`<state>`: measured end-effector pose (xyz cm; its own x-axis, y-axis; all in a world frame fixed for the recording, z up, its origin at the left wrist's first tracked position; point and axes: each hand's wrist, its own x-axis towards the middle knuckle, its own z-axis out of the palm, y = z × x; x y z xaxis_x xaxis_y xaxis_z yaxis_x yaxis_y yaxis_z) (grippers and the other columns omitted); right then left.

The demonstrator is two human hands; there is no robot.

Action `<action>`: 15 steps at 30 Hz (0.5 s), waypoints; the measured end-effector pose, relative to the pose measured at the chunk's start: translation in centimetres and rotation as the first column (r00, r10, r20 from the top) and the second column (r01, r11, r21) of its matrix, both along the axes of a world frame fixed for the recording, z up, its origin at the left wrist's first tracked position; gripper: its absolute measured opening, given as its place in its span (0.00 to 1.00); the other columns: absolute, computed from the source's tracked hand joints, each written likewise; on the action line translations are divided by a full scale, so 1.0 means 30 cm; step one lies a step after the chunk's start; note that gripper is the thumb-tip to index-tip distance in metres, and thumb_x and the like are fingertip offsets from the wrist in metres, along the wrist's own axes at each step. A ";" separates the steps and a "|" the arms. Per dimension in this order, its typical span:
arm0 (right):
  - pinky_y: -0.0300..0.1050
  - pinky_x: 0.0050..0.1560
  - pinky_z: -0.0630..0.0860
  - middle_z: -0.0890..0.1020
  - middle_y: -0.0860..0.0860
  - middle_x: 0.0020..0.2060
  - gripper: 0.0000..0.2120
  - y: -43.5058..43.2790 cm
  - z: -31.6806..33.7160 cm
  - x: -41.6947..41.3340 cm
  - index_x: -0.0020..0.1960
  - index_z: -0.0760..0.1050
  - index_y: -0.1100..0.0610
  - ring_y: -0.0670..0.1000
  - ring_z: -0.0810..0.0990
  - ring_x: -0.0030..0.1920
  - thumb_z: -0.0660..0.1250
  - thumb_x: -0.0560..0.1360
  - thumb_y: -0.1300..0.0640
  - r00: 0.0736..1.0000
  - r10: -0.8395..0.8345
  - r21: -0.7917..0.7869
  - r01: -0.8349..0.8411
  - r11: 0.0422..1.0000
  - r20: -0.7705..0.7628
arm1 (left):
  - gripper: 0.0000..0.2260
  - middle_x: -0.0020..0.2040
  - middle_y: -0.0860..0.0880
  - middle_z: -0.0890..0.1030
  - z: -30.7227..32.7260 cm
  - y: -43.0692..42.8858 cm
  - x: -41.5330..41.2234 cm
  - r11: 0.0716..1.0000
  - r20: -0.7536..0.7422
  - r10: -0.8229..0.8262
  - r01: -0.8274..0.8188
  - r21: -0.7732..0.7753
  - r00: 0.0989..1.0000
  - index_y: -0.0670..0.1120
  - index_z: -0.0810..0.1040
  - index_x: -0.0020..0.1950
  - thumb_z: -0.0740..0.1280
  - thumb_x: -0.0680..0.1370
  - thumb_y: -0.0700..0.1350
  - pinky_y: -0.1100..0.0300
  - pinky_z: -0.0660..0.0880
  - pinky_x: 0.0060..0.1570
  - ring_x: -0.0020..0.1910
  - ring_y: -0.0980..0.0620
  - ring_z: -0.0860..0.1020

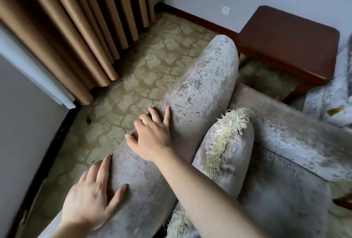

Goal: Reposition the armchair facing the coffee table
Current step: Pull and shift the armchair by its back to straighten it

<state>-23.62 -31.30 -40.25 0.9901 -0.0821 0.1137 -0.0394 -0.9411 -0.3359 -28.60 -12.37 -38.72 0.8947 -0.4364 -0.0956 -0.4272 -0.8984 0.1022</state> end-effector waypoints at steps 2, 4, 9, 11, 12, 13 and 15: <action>0.68 0.70 0.33 0.79 0.53 0.57 0.21 -0.030 0.006 0.021 0.51 0.78 0.56 0.58 0.62 0.73 0.60 0.72 0.41 1.000 0.000 0.003 0.000 1.000 0.024 | 0.44 0.50 0.37 0.80 0.006 -0.031 0.018 1.000 0.023 0.004 -0.004 0.005 1.000 0.34 0.72 0.65 0.46 0.74 0.70 0.46 0.80 0.35 0.43 0.36 0.81; 0.68 0.70 0.33 0.78 0.51 0.59 0.21 -0.086 0.024 0.044 0.52 0.78 0.55 0.57 0.61 0.73 0.60 0.73 0.40 1.000 0.015 -0.009 -0.015 1.000 0.018 | 0.43 0.50 0.38 0.80 0.025 -0.077 0.033 1.000 0.006 0.013 -0.012 -0.013 1.000 0.34 0.72 0.65 0.46 0.74 0.70 0.46 0.80 0.36 0.44 0.36 0.81; 0.68 0.71 0.34 0.75 0.49 0.65 0.22 -0.208 0.042 0.037 0.60 0.77 0.53 0.55 0.58 0.75 0.58 0.75 0.41 0.998 0.044 -0.049 -0.046 0.998 -0.045 | 0.40 0.50 0.40 0.79 0.019 -0.191 0.017 0.999 -0.085 0.020 -0.022 -0.024 0.996 0.36 0.71 0.67 0.53 0.72 0.68 0.49 0.80 0.35 0.43 0.38 0.80; 0.67 0.72 0.36 0.75 0.47 0.66 0.21 -0.213 0.034 0.025 0.60 0.77 0.52 0.53 0.58 0.75 0.59 0.75 0.42 0.999 0.022 -0.050 -0.024 0.998 -0.031 | 0.39 0.48 0.41 0.79 0.008 -0.202 0.016 0.999 -0.093 0.025 -0.028 -0.029 0.995 0.36 0.71 0.67 0.55 0.71 0.66 0.50 0.79 0.34 0.42 0.39 0.80; 0.66 0.72 0.36 0.75 0.47 0.66 0.20 -0.208 0.033 0.023 0.60 0.77 0.52 0.53 0.58 0.75 0.59 0.75 0.42 1.000 0.007 -0.055 -0.009 0.998 -0.029 | 0.38 0.48 0.41 0.79 0.006 -0.202 0.017 0.999 -0.099 0.025 -0.028 -0.029 0.995 0.36 0.71 0.67 0.55 0.72 0.66 0.51 0.79 0.34 0.42 0.39 0.80; 0.66 0.73 0.37 0.75 0.46 0.65 0.20 -0.201 0.031 0.021 0.59 0.77 0.52 0.53 0.59 0.75 0.59 0.75 0.42 1.000 -0.002 -0.062 0.001 0.998 -0.029 | 0.38 0.49 0.41 0.79 0.003 -0.197 0.018 0.999 -0.099 0.023 -0.026 -0.029 0.995 0.36 0.71 0.68 0.55 0.72 0.66 0.51 0.78 0.34 0.42 0.39 0.80; 0.65 0.73 0.38 0.76 0.46 0.64 0.20 -0.192 0.025 0.021 0.57 0.78 0.52 0.53 0.61 0.74 0.59 0.74 0.42 1.000 -0.009 -0.067 0.008 0.998 -0.009 | 0.38 0.49 0.41 0.78 0.000 -0.188 0.022 0.999 -0.106 0.021 -0.023 -0.024 0.994 0.36 0.70 0.68 0.55 0.72 0.66 0.51 0.79 0.35 0.43 0.39 0.79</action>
<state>-22.98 -37.05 -39.50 0.9904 -0.0831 0.1104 -0.0504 -0.9611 -0.2715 -27.95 -18.01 -38.74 0.8895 -0.4203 -0.1796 -0.3930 -0.9039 0.1687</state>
